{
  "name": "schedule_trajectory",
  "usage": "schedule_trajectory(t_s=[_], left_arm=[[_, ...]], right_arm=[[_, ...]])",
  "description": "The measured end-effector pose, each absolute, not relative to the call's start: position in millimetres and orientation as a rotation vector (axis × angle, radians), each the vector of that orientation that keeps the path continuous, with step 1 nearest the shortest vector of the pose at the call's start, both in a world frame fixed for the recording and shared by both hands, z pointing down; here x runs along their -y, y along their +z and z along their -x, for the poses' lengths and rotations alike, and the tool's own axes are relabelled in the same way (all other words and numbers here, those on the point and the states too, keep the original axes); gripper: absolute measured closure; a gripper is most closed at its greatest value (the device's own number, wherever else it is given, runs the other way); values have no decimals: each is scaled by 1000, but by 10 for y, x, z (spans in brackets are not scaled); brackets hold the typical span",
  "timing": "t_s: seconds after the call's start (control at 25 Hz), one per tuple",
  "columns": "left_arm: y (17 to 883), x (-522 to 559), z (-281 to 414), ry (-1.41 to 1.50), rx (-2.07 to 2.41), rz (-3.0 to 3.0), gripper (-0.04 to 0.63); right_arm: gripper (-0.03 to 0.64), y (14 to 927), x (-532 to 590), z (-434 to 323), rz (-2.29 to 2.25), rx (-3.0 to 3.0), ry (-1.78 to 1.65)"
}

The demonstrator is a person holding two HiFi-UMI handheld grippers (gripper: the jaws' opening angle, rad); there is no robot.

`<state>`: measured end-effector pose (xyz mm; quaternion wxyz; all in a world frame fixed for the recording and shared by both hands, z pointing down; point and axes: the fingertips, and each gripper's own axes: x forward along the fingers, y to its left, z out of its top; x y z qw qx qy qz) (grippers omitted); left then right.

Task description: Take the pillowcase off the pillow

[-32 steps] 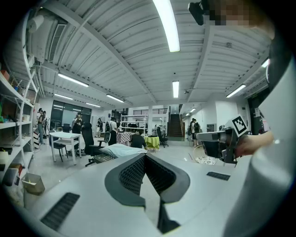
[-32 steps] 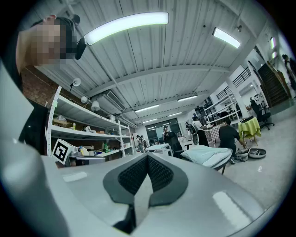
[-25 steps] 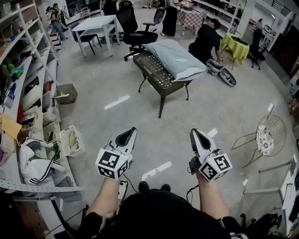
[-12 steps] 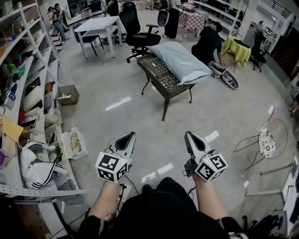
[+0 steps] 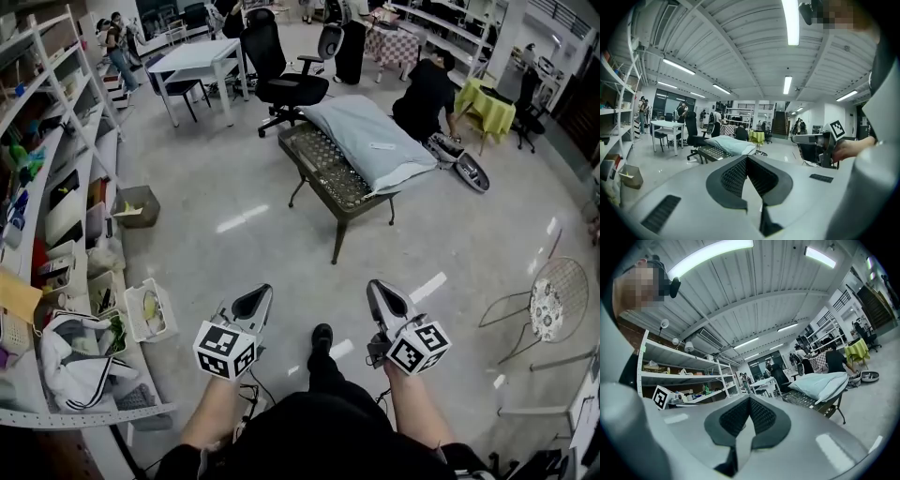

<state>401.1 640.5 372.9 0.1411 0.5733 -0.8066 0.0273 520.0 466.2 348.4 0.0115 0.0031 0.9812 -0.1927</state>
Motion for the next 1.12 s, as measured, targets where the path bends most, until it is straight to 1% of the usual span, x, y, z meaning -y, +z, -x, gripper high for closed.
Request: schedule_trajectory(t_s=[0.32,0.48,0.84,1.12], left_arm=[[3808,-5269,-2897,120,2288,-1631,594],[3688,-4641,-2546,106,2257,-1662,594],[3588,-3822,-1945,158,2254,-1719,594],[3680,-3114,-1389,156,2159,-1849,594]], right_arm=[[607,3595,-3619,-4017,-60,-3079,-637],[607,3535,-3087,-3561,-91,-3068,-672],[606,3558,-2362,-3036,-18,-3047,-697],[606,3651,-1828,-2649,164,-3039,-692]])
